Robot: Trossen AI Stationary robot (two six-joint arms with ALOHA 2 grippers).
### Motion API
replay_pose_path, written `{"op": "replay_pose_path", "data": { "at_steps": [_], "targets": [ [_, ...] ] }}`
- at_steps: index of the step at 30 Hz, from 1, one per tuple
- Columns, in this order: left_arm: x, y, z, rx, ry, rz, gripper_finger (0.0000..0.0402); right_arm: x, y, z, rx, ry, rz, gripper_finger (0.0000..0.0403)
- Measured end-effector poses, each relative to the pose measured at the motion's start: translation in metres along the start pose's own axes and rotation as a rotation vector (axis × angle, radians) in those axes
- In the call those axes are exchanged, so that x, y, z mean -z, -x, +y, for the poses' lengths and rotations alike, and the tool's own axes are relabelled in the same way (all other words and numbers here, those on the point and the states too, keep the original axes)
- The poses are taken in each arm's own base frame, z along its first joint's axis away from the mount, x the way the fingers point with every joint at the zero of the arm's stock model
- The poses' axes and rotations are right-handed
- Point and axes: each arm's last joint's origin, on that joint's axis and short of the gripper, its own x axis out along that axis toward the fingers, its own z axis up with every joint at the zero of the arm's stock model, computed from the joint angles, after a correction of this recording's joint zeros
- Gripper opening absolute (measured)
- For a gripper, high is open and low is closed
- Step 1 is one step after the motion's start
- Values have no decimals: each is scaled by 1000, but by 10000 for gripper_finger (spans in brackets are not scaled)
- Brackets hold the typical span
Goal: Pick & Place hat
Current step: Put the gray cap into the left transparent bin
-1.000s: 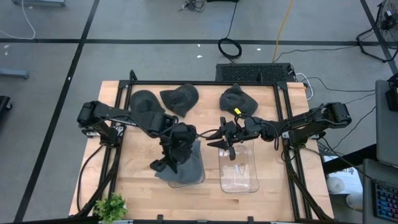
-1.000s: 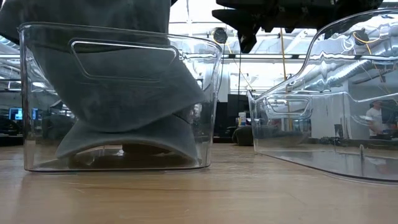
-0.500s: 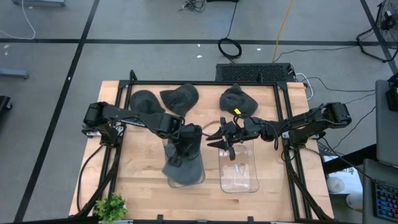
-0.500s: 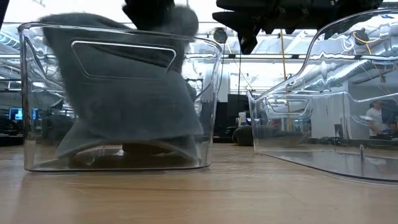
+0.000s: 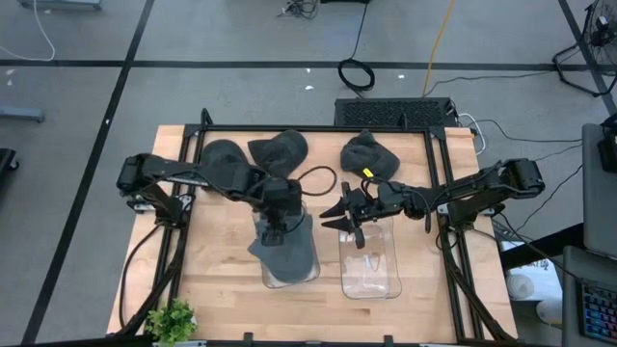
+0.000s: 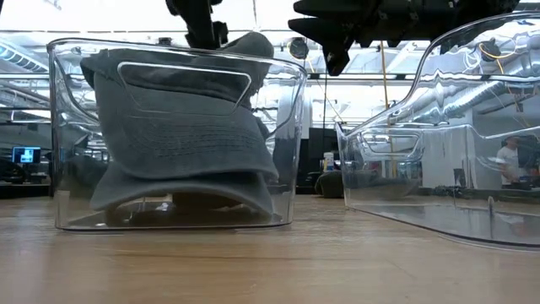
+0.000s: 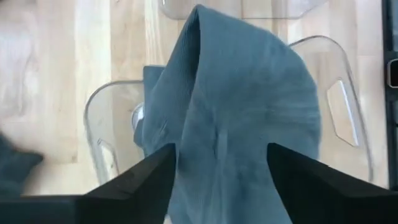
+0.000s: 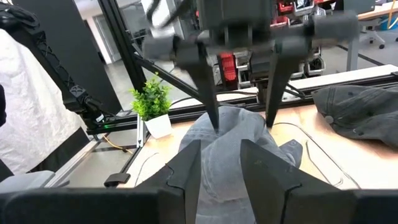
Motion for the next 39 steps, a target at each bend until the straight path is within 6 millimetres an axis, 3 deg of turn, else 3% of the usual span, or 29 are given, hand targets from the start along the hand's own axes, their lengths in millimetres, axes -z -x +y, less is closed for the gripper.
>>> {"op": "replay_pose_path", "data": {
  "at_steps": [8, 12, 17, 20, 22, 28, 32, 39],
  "targets": [
    [16, 39, -9, -16, 155, -57, 305, 0, 0, 0, 1, -1, 4, 100],
    [25, 38, -43, 32, -99, -24, 273, 1, 0, 0, 1, -1, 5, 100],
    [39, 25, -88, -101, -367, 19, 143, 1, 0, 0, 1, -1, 7, 100],
    [39, 14, -99, -144, -413, 27, 49, 1, 0, 0, 1, -2, 6, 100],
    [36, 2, -101, -125, -388, 52, 14, 0, 0, 0, 1, -2, 4, 100],
    [32, -34, -107, -2, -374, 164, 9, 1, 0, 1, -2, -27, 6, 100],
    [31, -50, -109, -31, -367, 202, 8, 1, 0, 1, -4, -27, 6, 100],
    [40, -80, -85, -122, -334, 303, 5, 1, 0, 1, -4, -28, 10, 100]
  ]
}}
